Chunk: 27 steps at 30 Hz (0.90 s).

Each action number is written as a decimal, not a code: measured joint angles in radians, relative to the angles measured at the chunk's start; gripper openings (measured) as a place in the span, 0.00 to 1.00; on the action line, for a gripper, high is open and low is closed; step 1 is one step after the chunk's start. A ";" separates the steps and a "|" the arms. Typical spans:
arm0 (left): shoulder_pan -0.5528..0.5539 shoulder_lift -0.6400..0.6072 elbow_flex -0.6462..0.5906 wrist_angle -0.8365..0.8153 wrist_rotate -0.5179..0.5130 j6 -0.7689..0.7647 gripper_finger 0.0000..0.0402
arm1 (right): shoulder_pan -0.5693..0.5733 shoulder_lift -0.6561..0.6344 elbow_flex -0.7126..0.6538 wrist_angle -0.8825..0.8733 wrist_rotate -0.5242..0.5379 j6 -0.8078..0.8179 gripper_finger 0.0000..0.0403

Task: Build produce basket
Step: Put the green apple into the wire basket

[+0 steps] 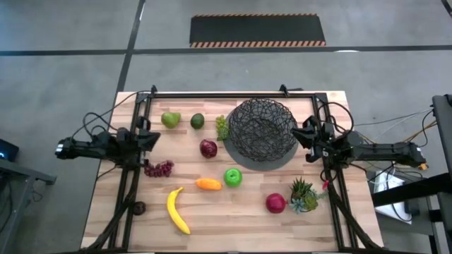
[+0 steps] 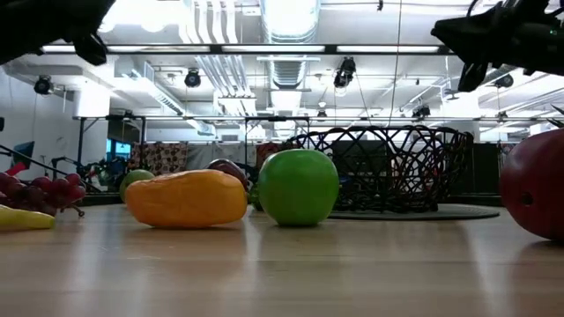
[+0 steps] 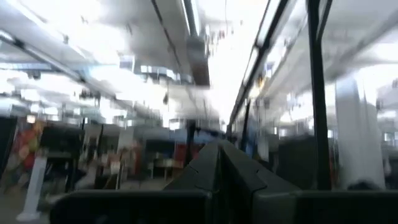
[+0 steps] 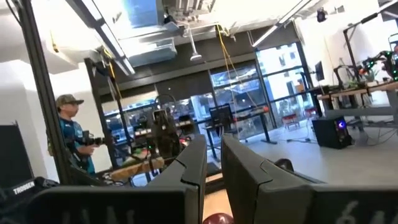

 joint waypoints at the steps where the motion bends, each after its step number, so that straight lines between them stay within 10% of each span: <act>1: 0.000 0.000 0.000 0.020 0.000 0.000 0.00 | 0.000 0.025 0.003 0.018 0.000 -0.003 0.09; 27: 0.000 -0.002 0.000 0.173 0.049 0.239 0.00 | 0.238 0.615 0.467 -0.006 0.004 -0.261 0.09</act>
